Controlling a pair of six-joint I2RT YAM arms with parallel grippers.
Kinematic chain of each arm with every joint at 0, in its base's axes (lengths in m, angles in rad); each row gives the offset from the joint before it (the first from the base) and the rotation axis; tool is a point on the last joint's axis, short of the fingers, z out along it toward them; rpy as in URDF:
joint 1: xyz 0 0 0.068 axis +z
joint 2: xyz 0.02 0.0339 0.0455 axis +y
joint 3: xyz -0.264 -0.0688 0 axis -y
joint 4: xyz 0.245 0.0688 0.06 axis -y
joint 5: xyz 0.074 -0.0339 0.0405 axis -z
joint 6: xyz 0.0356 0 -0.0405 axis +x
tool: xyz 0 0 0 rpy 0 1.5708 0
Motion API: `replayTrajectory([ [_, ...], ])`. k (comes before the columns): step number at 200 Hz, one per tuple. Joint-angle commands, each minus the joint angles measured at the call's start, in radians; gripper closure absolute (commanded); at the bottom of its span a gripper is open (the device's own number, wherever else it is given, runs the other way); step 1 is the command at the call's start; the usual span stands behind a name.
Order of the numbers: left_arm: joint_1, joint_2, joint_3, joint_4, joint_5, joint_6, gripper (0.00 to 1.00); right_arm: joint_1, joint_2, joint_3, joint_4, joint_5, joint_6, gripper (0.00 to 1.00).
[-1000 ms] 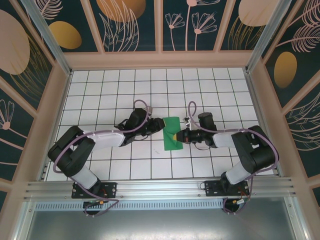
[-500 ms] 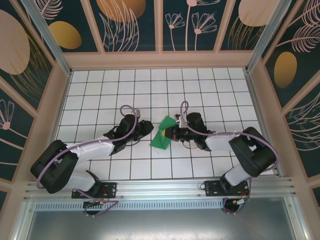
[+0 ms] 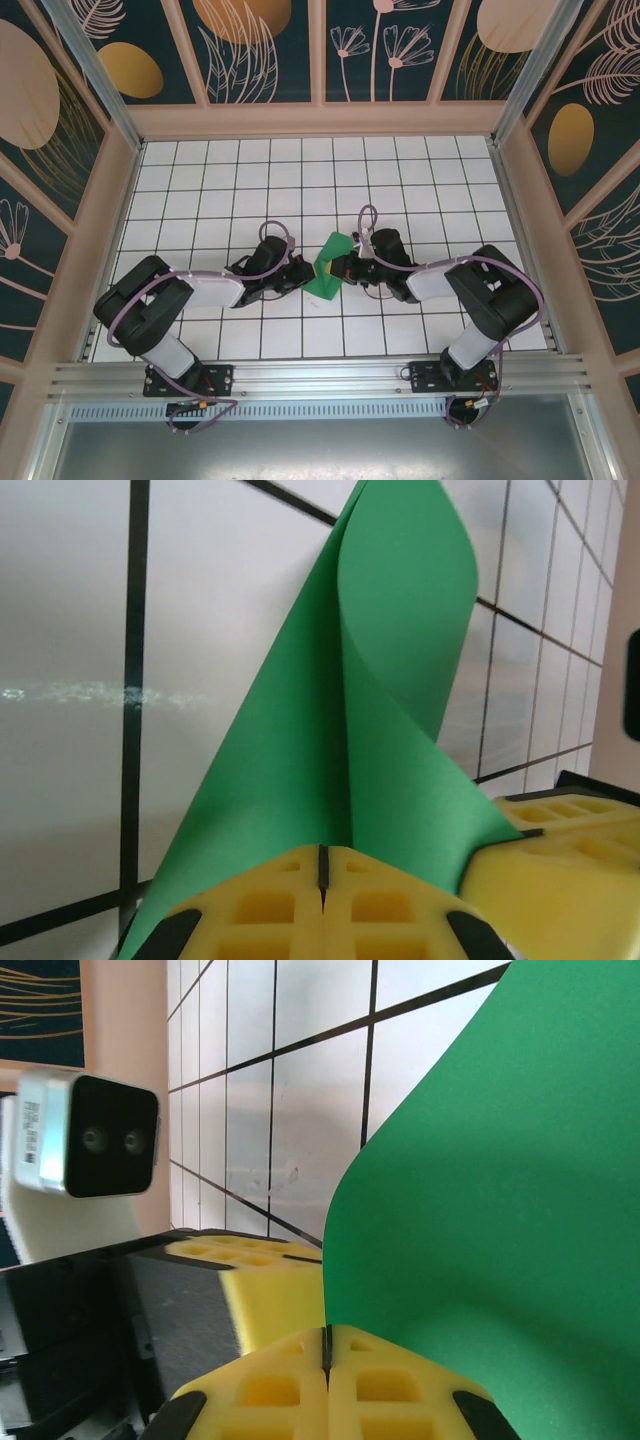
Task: Fold a paper plane with a square sheet of paper (pick it up from the middle)
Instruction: Fold the triangle a second time at the center of the table.
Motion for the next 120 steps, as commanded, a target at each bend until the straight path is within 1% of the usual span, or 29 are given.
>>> replayTrajectory([
  [1, -0.008, 0.039, 0.020, 0.006, 0.022, 0.001, 0.99, -0.001, 0.003, -0.005, 0.035, 0.009, -0.014, 1.00],
  [36, -0.008, 0.065, 0.013, -0.013, 0.000, 0.022, 1.00, -0.018, 0.004, 0.001, -0.009, -0.002, -0.070, 1.00],
  [74, -0.009, 0.089, 0.037, -0.063, -0.003, 0.073, 1.00, -0.057, -0.003, 0.028, -0.123, -0.022, -0.187, 1.00],
  [77, -0.010, 0.114, 0.035, -0.063, -0.003, 0.074, 1.00, -0.060, -0.002, 0.030, -0.128, -0.026, -0.194, 1.00],
  [84, -0.009, 0.120, 0.034, -0.063, -0.004, 0.077, 1.00, -0.069, 0.002, 0.036, -0.147, -0.034, -0.215, 1.00],
  [120, -0.008, 0.134, 0.040, -0.065, -0.009, 0.088, 1.00, -0.071, 0.023, 0.074, -0.212, -0.068, -0.307, 1.00],
])
